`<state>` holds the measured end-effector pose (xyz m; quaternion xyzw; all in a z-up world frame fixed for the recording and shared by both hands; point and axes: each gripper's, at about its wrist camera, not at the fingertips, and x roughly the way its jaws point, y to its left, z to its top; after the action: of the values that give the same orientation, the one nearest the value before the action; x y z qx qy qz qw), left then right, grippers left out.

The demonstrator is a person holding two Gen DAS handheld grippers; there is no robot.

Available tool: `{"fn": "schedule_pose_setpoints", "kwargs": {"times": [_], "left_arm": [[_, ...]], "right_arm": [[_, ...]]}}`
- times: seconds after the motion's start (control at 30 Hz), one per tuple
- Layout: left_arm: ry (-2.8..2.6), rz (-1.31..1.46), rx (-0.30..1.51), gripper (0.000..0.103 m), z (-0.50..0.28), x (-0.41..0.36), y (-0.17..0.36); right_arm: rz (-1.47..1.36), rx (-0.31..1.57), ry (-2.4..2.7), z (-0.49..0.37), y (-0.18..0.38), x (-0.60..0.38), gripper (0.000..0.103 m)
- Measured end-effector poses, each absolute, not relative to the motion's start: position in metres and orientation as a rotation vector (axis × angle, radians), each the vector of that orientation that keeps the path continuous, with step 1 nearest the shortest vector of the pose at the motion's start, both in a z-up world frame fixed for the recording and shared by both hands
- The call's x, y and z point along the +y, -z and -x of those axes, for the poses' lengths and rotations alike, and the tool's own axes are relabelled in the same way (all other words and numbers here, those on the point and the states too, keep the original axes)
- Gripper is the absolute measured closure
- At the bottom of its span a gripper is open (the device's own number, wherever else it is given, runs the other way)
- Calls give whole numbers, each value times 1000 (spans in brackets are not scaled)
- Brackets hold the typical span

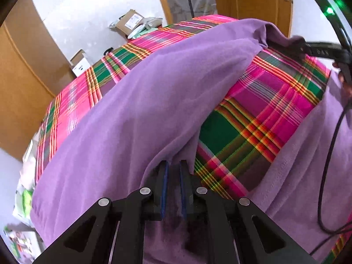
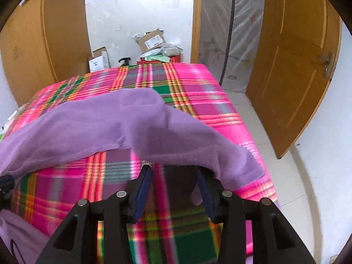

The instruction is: Fold clothes

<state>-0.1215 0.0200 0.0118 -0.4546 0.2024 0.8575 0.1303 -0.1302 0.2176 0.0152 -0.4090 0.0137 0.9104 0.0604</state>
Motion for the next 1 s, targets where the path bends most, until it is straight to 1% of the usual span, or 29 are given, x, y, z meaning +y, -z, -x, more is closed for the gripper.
{"fn": "schedule_pose_setpoints", "kwargs": {"times": [0.13, 0.17, 0.2, 0.23, 0.3, 0.33, 0.37, 0.47, 0.57, 0.67, 0.73, 0.8, 0.83, 0.9, 1.0], "left_arm": [[-2480, 1316, 624, 93, 121, 22, -12], [-2475, 1311, 630, 93, 120, 22, -12], [-2467, 1306, 630, 93, 119, 21, -12], [-2450, 1304, 608, 96, 120, 19, -13], [-2418, 1315, 549, 97, 121, 15, -14], [-2402, 1322, 521, 99, 121, 12, -15], [-2378, 1323, 496, 100, 119, 11, -15], [-2302, 1322, 422, 100, 112, 9, -17], [-2338, 1305, 422, 100, 112, 7, -18], [-2416, 1284, 393, 99, 116, 3, -24], [-2456, 1280, 437, 96, 119, 5, -23], [-2444, 1279, 481, 96, 119, 12, -20], [-2422, 1279, 497, 93, 117, 15, -18], [-2379, 1280, 527, 93, 114, 23, -15], [-2371, 1232, 627, 92, 111, 33, -13]], "right_arm": [[1239, 34, -2747, 145, -10, 221, 61], [1240, 30, -2743, 147, -10, 222, 68], [1241, 26, -2739, 149, -10, 224, 78], [1242, 26, -2734, 151, -10, 226, 82], [1247, 52, -2732, 154, -9, 231, 90], [1247, 74, -2734, 155, -9, 234, 91], [1244, 89, -2732, 154, -9, 237, 94], [1213, 122, -2731, 153, -12, 245, 96], [1151, 167, -2729, 148, -20, 254, 96], [1086, 164, -2710, 148, -29, 260, 97], [1054, 160, -2700, 149, -35, 266, 97], [1042, 165, -2690, 153, -39, 270, 97], [1040, 162, -2684, 156, -40, 272, 97], [1045, 123, -2665, 165, -41, 273, 97], [1051, 103, -2641, 179, -40, 278, 97]]}}
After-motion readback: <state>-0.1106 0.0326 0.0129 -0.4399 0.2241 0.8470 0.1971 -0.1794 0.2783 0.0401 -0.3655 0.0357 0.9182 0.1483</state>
